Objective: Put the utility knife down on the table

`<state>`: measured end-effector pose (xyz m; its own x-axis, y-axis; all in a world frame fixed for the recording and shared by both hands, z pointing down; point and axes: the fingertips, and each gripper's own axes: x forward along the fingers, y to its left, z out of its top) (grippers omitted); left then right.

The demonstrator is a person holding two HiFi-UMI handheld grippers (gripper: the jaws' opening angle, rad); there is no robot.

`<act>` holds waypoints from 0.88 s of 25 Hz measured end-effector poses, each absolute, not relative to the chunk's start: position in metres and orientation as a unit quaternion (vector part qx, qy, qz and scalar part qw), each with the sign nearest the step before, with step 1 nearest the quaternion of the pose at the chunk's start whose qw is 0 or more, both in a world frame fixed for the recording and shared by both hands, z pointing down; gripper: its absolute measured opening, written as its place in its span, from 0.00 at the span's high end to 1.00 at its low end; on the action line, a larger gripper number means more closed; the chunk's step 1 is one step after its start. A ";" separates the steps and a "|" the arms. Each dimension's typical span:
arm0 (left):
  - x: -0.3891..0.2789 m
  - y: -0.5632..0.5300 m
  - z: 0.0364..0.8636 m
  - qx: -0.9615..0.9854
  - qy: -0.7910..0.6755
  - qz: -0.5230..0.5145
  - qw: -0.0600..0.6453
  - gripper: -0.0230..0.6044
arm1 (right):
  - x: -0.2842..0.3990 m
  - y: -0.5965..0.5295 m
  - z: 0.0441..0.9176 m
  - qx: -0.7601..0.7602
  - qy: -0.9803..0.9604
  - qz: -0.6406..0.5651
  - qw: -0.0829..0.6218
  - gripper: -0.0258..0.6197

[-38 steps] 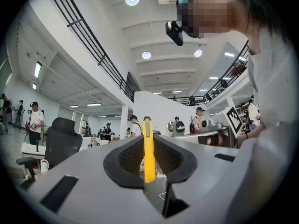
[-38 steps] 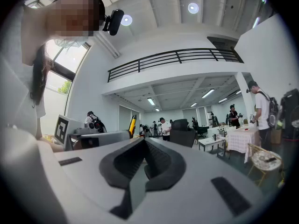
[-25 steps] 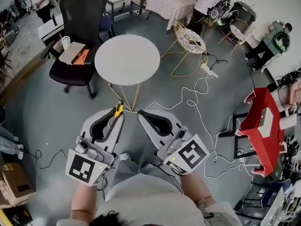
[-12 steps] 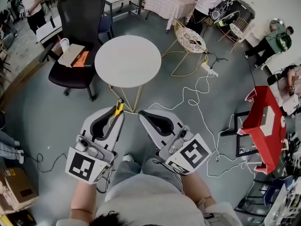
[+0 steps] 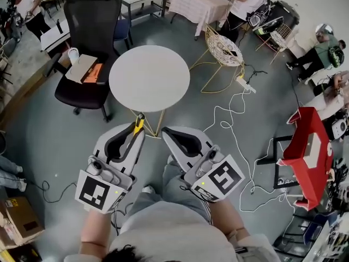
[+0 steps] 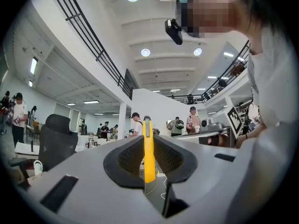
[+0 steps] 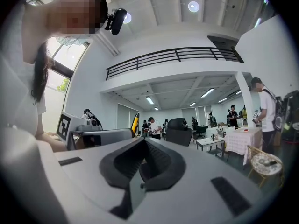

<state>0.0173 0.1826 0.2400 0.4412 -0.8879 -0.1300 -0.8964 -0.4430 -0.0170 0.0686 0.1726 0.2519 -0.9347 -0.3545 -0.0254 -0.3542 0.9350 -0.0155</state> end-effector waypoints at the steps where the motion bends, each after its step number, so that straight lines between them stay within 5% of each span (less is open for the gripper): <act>1: 0.015 0.173 0.240 -0.846 0.530 0.051 0.041 0.86 | 0.066 0.162 0.252 -0.176 0.984 -0.005 0.014 0.95; 22: 0.009 -0.002 0.231 -0.783 0.616 0.068 0.045 0.86 | 0.058 -0.026 0.243 -0.070 0.997 -0.004 0.019 0.95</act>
